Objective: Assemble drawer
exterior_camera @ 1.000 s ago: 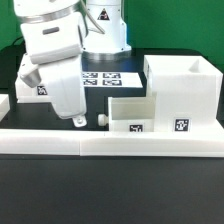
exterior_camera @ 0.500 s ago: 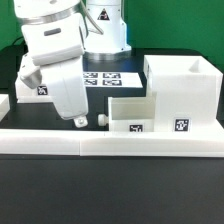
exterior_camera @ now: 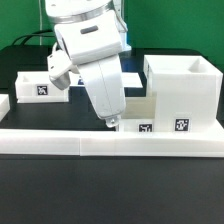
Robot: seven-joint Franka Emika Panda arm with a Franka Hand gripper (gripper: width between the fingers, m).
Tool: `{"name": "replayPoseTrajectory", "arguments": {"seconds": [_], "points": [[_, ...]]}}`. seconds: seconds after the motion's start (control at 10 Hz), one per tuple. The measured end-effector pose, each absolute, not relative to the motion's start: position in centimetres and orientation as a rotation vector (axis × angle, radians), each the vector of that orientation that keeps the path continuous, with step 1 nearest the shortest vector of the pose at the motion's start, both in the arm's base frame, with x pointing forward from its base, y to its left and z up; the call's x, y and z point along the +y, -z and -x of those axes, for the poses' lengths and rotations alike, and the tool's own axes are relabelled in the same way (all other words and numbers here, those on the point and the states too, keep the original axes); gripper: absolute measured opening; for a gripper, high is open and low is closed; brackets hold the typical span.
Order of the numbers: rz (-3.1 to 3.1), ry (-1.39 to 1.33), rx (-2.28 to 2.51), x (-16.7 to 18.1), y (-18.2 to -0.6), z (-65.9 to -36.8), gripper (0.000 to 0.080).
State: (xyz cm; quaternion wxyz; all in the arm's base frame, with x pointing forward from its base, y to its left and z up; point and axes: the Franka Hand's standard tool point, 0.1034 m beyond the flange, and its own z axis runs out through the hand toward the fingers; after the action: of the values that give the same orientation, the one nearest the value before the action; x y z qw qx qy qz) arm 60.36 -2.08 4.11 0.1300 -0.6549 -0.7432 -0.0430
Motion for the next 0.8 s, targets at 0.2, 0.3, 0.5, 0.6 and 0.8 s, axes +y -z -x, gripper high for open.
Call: {"name": "replayPoseTrajectory", "arguments": {"seconds": [0.2, 0.3, 0.5, 0.6, 0.8], "points": [[1.902, 0.124, -2.158, -2.1, -4.0, -60.3, 0.0649], [1.896, 0.12, -2.158, -1.9, -3.9, -60.2, 0.0649], [1.853, 0.094, -2.202, -0.8, -3.5, -60.1, 0.0649], [1.838, 0.06, -2.236, -0.9, -3.4, -60.1, 0.0648], [1.809, -0.006, -2.271, -1.0, -3.3, -60.2, 0.0648]]}}
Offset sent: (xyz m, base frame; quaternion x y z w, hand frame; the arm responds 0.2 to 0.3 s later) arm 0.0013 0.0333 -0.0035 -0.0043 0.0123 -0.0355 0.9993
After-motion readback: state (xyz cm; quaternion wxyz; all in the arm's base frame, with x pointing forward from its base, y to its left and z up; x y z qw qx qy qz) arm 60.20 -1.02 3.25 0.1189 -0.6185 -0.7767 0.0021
